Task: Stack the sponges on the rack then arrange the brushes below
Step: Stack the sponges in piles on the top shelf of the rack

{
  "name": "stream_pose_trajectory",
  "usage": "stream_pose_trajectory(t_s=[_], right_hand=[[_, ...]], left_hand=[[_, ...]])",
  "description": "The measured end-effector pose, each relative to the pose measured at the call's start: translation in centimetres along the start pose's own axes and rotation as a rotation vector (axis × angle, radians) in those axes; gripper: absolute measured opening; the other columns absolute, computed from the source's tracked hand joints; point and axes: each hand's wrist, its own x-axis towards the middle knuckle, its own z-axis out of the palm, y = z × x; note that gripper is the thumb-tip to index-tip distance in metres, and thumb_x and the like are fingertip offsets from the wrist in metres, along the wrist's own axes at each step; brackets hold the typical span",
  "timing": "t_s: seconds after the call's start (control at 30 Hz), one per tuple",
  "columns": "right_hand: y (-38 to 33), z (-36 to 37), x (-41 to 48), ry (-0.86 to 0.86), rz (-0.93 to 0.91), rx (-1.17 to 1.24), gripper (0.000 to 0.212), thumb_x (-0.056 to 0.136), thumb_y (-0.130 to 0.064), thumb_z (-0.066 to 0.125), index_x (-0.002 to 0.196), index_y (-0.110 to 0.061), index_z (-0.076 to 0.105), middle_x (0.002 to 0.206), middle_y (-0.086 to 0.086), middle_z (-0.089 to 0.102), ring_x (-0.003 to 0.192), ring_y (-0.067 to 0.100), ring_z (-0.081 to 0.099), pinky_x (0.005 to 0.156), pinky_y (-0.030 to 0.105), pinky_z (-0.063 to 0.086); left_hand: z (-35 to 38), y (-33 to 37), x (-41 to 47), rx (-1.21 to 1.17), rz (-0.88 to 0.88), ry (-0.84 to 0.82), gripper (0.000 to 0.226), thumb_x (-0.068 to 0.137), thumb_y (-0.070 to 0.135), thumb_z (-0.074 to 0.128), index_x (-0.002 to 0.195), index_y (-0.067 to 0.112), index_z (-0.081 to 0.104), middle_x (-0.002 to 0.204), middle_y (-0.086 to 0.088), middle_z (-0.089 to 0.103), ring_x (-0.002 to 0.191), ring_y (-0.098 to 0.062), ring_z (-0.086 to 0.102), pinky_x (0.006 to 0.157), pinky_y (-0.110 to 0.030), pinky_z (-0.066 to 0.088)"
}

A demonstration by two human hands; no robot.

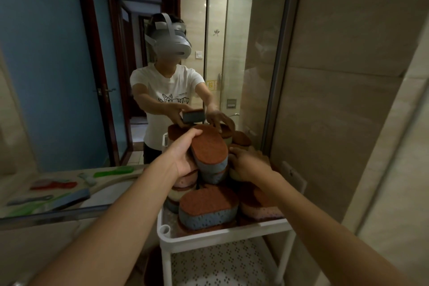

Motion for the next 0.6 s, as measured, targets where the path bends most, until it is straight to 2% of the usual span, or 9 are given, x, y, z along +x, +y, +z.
stream_pose_trajectory(t_s=[0.07, 0.1, 0.2, 0.27, 0.33, 0.4, 0.5, 0.6], right_hand=[[0.5, -0.2, -0.5, 0.038, -0.047, 0.182, 0.029, 0.093, -0.033, 0.044, 0.117, -0.023, 0.054, 0.12, 0.009, 0.057, 0.114, 0.035, 0.053, 0.099, 0.049, 0.041], [0.7, -0.3, -1.1, 0.095, -0.053, 0.355, 0.027, 0.095, -0.028, 0.042, 0.118, -0.021, 0.054, 0.115, 0.011, 0.06, 0.11, 0.034, 0.056, 0.097, 0.047, 0.042], [0.5, -1.4, -3.3, 0.365, -0.031, 0.892, 0.036, 0.098, -0.017, 0.039, 0.134, -0.017, 0.044, 0.102, 0.001, 0.059, 0.094, 0.017, 0.057, 0.083, 0.031, 0.046], [0.6, -2.5, -4.5, 0.469, -0.093, 1.044, 0.042, 0.094, -0.015, 0.047, 0.135, -0.019, 0.043, 0.104, -0.006, 0.056, 0.099, 0.011, 0.053, 0.081, 0.022, 0.043], [0.7, -2.9, -5.3, 0.407, -0.187, 0.995, 0.047, 0.089, -0.016, 0.056, 0.134, -0.02, 0.043, 0.112, -0.008, 0.053, 0.106, 0.009, 0.051, 0.08, 0.015, 0.042], [1.4, -2.4, -5.5, 0.378, -0.211, 0.81, 0.055, 0.086, -0.021, 0.064, 0.135, -0.019, 0.041, 0.122, -0.006, 0.05, 0.114, 0.009, 0.048, 0.091, 0.019, 0.043], [2.4, -1.5, -5.7, 0.507, -0.226, 0.73, 0.062, 0.083, -0.021, 0.068, 0.138, -0.019, 0.039, 0.132, 0.0, 0.052, 0.122, 0.014, 0.049, 0.102, 0.033, 0.045], [3.1, -1.1, -5.8, 0.625, -0.116, 0.777, 0.064, 0.085, -0.018, 0.064, 0.142, -0.023, 0.034, 0.134, 0.003, 0.052, 0.118, 0.015, 0.054, 0.099, 0.029, 0.046]], left_hand=[[0.2, 0.3, -0.2, -0.013, 0.018, -0.009, 0.038, 0.091, 0.03, 0.053, 0.125, 0.012, 0.056, 0.116, -0.009, 0.065, 0.089, -0.019, 0.062, 0.067, -0.031, 0.048], [0.5, 0.5, -0.4, -0.027, 0.032, -0.015, 0.038, 0.091, 0.029, 0.053, 0.126, 0.013, 0.056, 0.121, -0.01, 0.063, 0.092, -0.02, 0.062, 0.068, -0.031, 0.048], [2.2, 1.0, -1.0, -0.12, 0.093, 0.0, 0.034, 0.092, 0.022, 0.052, 0.124, 0.011, 0.056, 0.126, -0.011, 0.061, 0.105, -0.024, 0.061, 0.076, -0.034, 0.05], [3.8, 1.2, -1.4, -0.144, 0.122, 0.007, 0.02, 0.092, 0.019, 0.051, 0.11, 0.011, 0.059, 0.126, -0.013, 0.061, 0.114, -0.027, 0.058, 0.086, -0.037, 0.048], [5.4, 0.8, -1.6, -0.154, 0.101, -0.015, 0.013, 0.093, 0.017, 0.051, 0.101, 0.011, 0.059, 0.124, -0.014, 0.061, 0.112, -0.028, 0.059, 0.09, -0.038, 0.046], [6.6, 0.3, -1.6, -0.164, 0.076, -0.036, 0.023, 0.092, 0.017, 0.052, 0.113, 0.009, 0.058, 0.121, -0.015, 0.062, 0.105, -0.027, 0.059, 0.091, -0.039, 0.046], [7.7, -0.6, -0.7, -0.082, 0.106, -0.053, 0.037, 0.091, 0.023, 0.054, 0.126, 0.01, 0.052, 0.12, -0.012, 0.063, 0.109, -0.026, 0.059, 0.095, -0.039, 0.048], [8.0, -1.1, 0.1, 0.208, 0.224, -0.057, 0.051, 0.092, 0.043, 0.045, 0.134, 0.015, 0.042, 0.129, -0.01, 0.057, 0.116, -0.026, 0.054, 0.099, -0.042, 0.045]])
